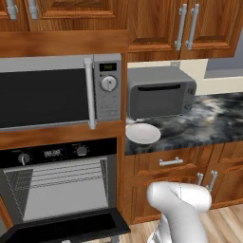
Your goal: Take the fish from the oven and place it on the plate on the counter.
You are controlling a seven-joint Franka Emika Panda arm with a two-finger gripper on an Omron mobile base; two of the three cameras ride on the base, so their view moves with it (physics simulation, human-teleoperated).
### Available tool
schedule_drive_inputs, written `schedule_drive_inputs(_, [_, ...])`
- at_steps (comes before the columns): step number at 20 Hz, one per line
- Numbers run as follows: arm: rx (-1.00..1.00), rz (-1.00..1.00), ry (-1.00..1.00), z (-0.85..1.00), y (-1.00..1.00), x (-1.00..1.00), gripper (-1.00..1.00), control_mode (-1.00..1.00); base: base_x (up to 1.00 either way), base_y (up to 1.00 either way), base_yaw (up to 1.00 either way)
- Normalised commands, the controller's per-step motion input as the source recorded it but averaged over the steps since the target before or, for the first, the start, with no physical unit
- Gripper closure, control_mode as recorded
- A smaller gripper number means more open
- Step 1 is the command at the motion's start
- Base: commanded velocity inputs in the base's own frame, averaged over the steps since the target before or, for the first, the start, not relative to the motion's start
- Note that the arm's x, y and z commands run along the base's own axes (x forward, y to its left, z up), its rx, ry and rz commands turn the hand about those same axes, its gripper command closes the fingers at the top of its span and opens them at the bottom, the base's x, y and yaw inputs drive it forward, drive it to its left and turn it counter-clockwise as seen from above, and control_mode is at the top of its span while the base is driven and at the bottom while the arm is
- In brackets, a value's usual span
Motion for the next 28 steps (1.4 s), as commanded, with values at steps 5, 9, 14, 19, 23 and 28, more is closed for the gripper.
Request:
schedule_drive_inputs(5, [0.0,0.04,0.02,-0.29,0.03,-0.41,1.0,-1.0,0.0,0.0,0.0])
schedule_drive_inputs(9, [0.0,0.01,0.0,0.0,0.0,-0.11,1.0,-1.0,0.0,0.0,0.0])
schedule_drive_inputs(14, [0.0,0.0,-0.01,0.04,0.02,-0.14,1.0,-1.0,0.0,0.0,0.0])
schedule_drive_inputs(19, [-0.05,0.0,-0.07,0.26,0.19,-0.43,-1.0,-1.0,0.0,0.0,0.0])
schedule_drive_inputs(23, [-0.01,0.01,-0.19,0.74,0.07,-0.54,-1.0,-1.0,0.0,0.0,0.0])
schedule_drive_inputs(28, [0.0,0.01,-0.23,1.0,0.01,-0.27,-1.0,-1.0,0.0,0.0,0.0])
